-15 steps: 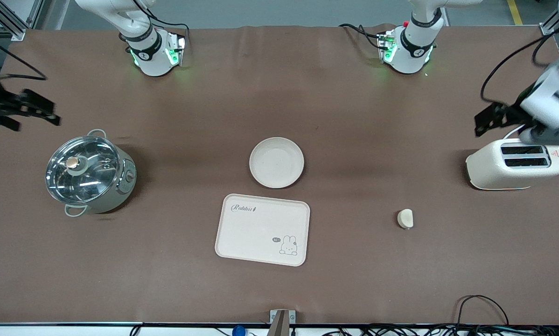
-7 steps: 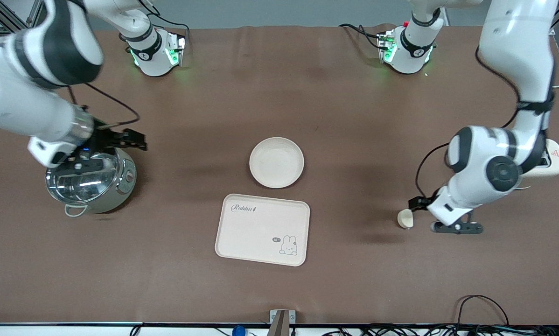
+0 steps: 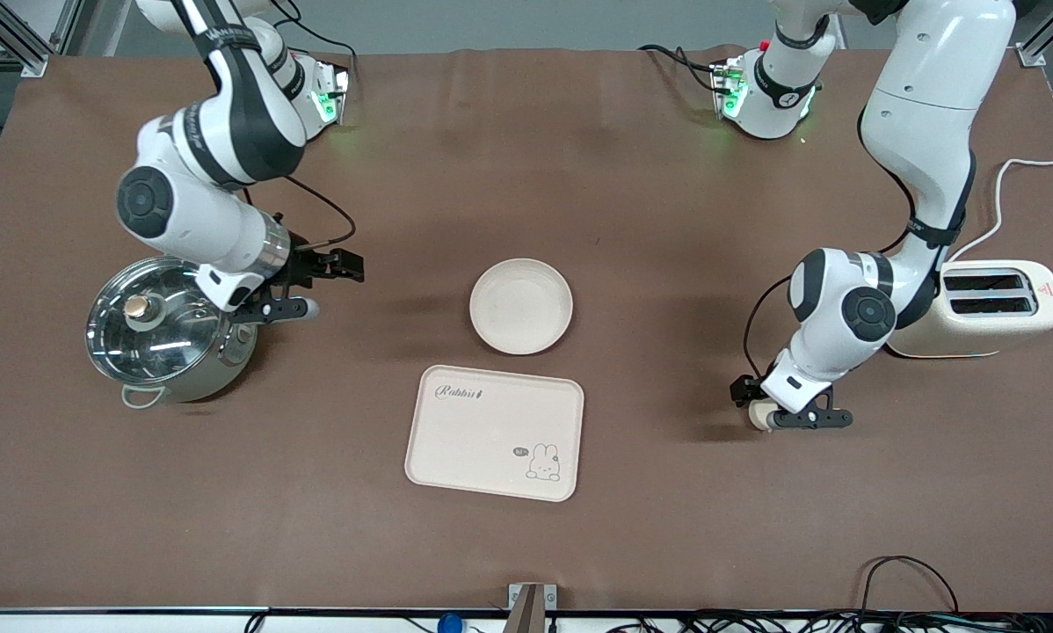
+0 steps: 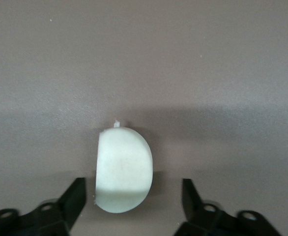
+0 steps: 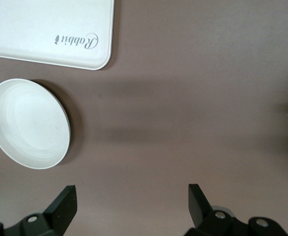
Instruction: Place bun in plate and plate on tray
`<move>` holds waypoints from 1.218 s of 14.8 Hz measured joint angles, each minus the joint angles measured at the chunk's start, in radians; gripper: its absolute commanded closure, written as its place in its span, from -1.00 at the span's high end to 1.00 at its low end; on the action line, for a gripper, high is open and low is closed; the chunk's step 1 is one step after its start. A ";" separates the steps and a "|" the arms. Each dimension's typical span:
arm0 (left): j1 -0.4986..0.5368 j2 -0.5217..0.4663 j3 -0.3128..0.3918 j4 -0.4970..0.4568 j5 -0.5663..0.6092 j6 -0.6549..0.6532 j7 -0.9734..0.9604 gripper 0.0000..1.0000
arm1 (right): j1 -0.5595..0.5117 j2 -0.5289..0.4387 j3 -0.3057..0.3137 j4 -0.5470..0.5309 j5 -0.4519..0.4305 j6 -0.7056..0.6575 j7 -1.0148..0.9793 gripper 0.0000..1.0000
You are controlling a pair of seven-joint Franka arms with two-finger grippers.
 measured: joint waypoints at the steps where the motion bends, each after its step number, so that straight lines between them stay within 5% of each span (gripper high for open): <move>1: 0.001 0.000 0.000 -0.002 0.000 0.003 0.000 -0.65 | 0.023 -0.003 0.000 -0.040 0.030 0.065 0.000 1.00; 5: 0.005 0.000 -0.001 -0.002 0.000 0.014 0.003 -0.99 | 0.156 -0.013 0.001 -0.194 0.102 0.347 0.091 1.00; 9: 0.004 -0.018 -0.060 0.005 0.000 0.008 -0.003 -0.99 | 0.277 -0.005 0.002 -0.253 0.103 0.526 0.230 1.00; 11: -0.022 -0.047 -0.123 0.041 0.000 -0.105 -0.096 -0.99 | 0.287 0.034 0.001 -0.259 0.127 0.595 0.236 1.00; 14: -0.172 -0.074 -0.153 0.136 0.000 -0.283 -0.340 -0.99 | 0.329 0.132 0.001 -0.244 0.213 0.694 0.235 1.00; 18: -0.395 -0.064 -0.155 0.169 -0.001 -0.311 -0.661 -0.97 | 0.376 0.230 0.001 -0.182 0.268 0.723 0.236 0.96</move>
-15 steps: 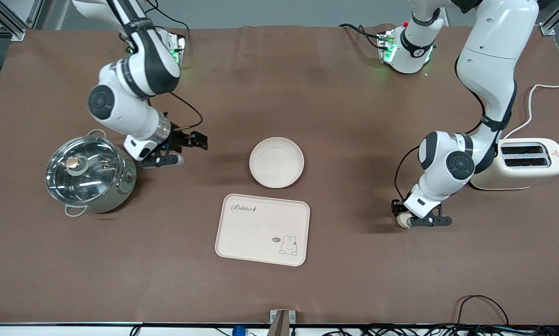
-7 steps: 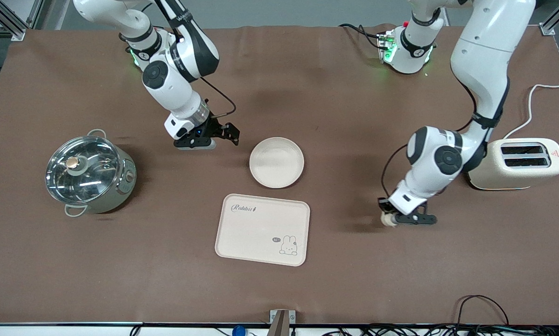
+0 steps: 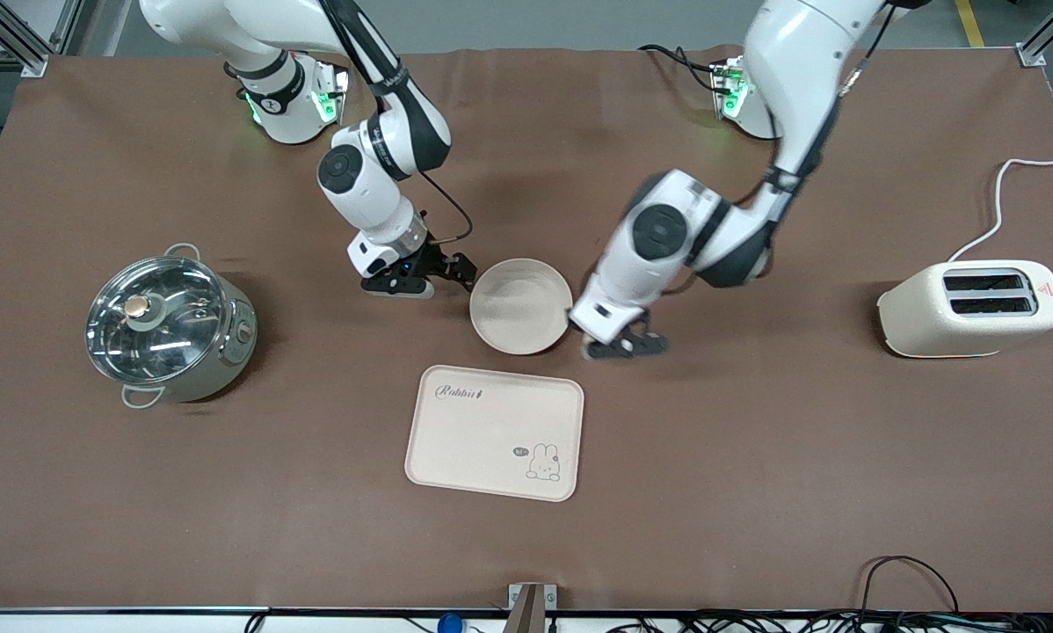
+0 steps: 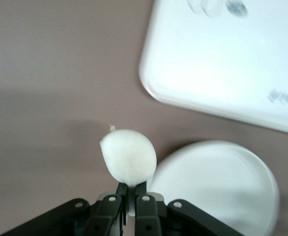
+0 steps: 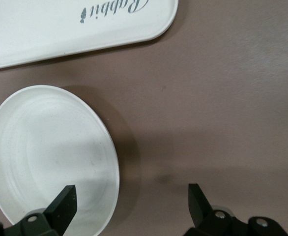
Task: Place bun in plate and plate on tray
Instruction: 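Carry the bun over the plate while the right gripper reaches the plate, then release the bun onto the plate while the right gripper grasps the rim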
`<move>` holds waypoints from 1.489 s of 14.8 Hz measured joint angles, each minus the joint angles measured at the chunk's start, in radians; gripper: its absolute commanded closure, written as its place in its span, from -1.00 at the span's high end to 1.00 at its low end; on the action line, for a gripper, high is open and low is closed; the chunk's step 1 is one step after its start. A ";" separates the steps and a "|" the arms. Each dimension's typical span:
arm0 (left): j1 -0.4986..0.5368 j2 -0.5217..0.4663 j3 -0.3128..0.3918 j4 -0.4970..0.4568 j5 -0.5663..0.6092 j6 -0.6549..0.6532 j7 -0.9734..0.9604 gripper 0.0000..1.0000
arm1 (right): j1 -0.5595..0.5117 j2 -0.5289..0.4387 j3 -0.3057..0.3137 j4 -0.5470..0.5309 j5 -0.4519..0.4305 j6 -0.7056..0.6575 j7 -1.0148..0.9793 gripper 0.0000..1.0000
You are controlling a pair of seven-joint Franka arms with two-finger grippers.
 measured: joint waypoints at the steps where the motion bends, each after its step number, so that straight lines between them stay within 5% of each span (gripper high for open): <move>1: -0.046 0.012 0.000 0.006 0.000 0.000 -0.066 -0.88 | 0.002 0.017 0.000 0.013 0.002 0.005 0.000 0.93; 2: -0.086 0.029 0.000 0.014 0.000 0.000 -0.121 -0.33 | 0.003 0.034 0.000 0.024 0.002 0.012 0.000 0.85; 3: -0.116 0.047 0.001 0.022 0.000 0.000 -0.166 0.78 | 0.006 0.051 0.000 0.034 0.002 0.022 0.000 0.80; 4: -0.134 0.065 0.001 0.031 0.000 0.000 -0.196 1.00 | 0.010 0.068 0.000 0.044 0.004 0.031 0.002 0.79; 7: -0.143 0.100 0.004 0.054 0.000 0.002 -0.210 1.00 | 0.026 0.116 0.000 0.084 0.028 0.041 0.005 0.62; 8: -0.141 0.102 0.006 0.059 0.000 0.002 -0.210 1.00 | 0.031 0.128 0.000 0.096 0.030 0.041 0.008 0.42; 11: -0.136 0.101 0.010 0.080 0.000 0.000 -0.208 1.00 | 0.035 0.152 0.000 0.123 0.035 0.041 0.011 -0.70; 12: -0.129 0.097 0.014 0.090 0.002 -0.010 -0.185 1.00 | 0.036 0.157 0.000 0.128 0.036 0.041 0.011 -0.91; 22: 0.324 -0.146 0.033 0.159 0.004 -0.281 0.586 1.00 | 0.049 0.171 -0.004 0.145 0.040 0.066 0.011 -0.99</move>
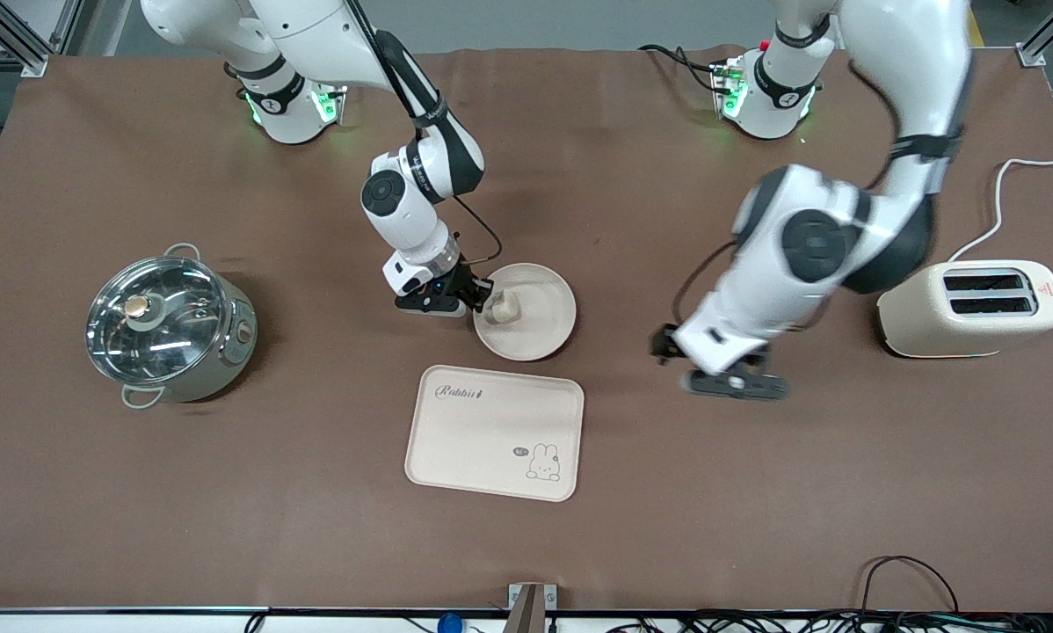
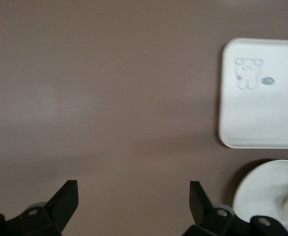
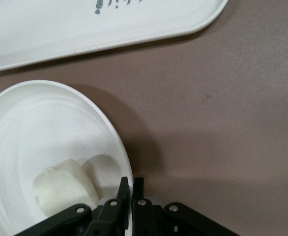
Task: Place bun in plate and plate on tray
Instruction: 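Release the bun onto the plate while the right gripper grasps the rim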
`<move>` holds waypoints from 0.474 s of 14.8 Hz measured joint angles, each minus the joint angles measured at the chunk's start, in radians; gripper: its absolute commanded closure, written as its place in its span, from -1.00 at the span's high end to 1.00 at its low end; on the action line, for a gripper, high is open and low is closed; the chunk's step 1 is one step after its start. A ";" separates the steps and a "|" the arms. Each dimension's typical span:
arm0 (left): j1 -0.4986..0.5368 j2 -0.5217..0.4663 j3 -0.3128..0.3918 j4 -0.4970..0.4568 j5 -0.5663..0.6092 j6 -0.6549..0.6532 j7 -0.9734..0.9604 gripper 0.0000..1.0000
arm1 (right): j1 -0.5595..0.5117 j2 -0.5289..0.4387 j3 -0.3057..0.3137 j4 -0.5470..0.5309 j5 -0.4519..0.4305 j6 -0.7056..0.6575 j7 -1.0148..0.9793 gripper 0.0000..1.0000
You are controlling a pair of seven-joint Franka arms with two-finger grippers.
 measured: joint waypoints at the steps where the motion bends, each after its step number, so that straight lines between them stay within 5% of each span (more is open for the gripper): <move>1: 0.042 -0.015 0.001 0.020 0.000 -0.038 0.038 1.00 | 0.000 -0.002 -0.002 0.004 0.000 0.000 0.000 -0.99; 7: 0.188 -0.141 -0.001 0.211 0.000 -0.432 0.152 1.00 | -0.063 -0.005 -0.014 0.106 0.001 -0.019 0.000 -0.99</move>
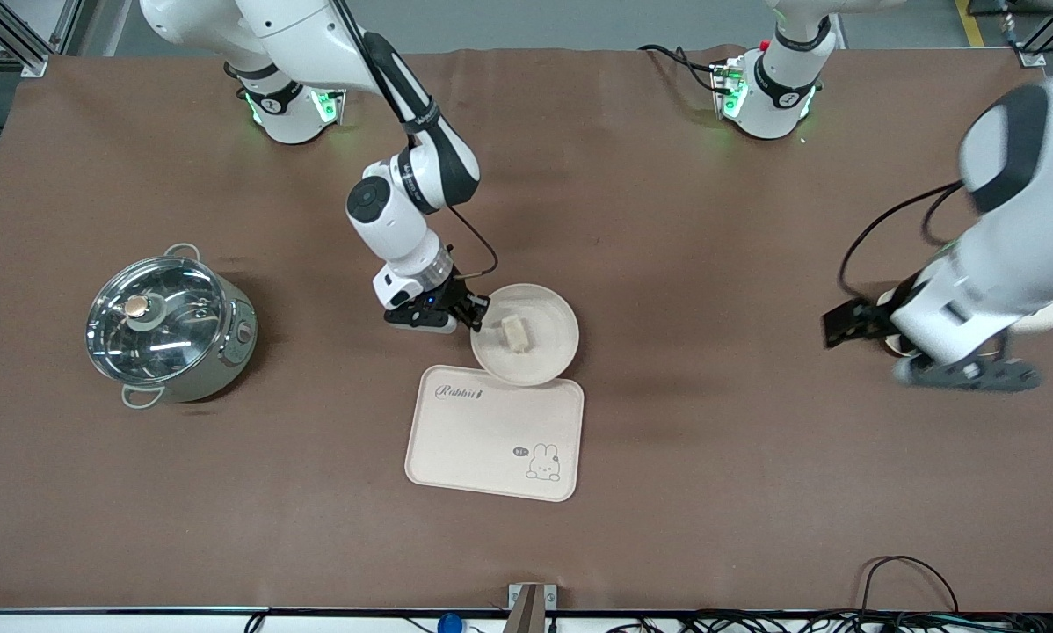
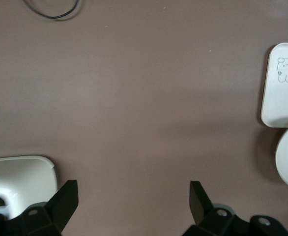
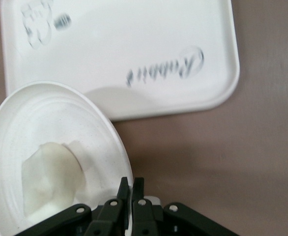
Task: Place bun in plate and plate on tray
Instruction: 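Move the plate onto the tray while the left gripper returns to rest, then lower the plate onto the tray and open the right gripper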
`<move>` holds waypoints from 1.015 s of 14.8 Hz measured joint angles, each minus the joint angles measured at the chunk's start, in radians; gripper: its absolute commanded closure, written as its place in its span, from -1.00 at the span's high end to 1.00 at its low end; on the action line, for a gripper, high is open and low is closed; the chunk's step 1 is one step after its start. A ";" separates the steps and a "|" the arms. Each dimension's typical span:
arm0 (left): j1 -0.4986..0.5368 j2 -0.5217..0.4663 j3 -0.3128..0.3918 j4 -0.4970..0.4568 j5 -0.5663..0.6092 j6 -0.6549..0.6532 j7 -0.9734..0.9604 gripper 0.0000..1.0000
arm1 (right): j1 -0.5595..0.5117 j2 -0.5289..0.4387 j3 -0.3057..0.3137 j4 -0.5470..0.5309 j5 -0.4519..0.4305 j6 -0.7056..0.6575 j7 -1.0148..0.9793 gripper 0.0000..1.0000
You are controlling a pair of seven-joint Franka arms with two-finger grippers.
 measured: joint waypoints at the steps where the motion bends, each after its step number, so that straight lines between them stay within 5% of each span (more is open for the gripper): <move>1: 0.011 -0.040 0.000 0.004 0.000 -0.047 0.002 1.00 | -0.018 0.004 0.000 0.027 0.000 -0.013 0.000 -0.99; 9: 0.014 -0.191 0.001 -0.050 -0.001 -0.162 0.049 1.00 | -0.149 0.206 -0.003 0.308 0.000 -0.094 -0.005 -0.99; 15: -0.138 -0.341 0.148 -0.253 -0.001 -0.082 0.007 1.00 | -0.209 0.264 -0.003 0.385 0.000 -0.121 -0.063 -0.99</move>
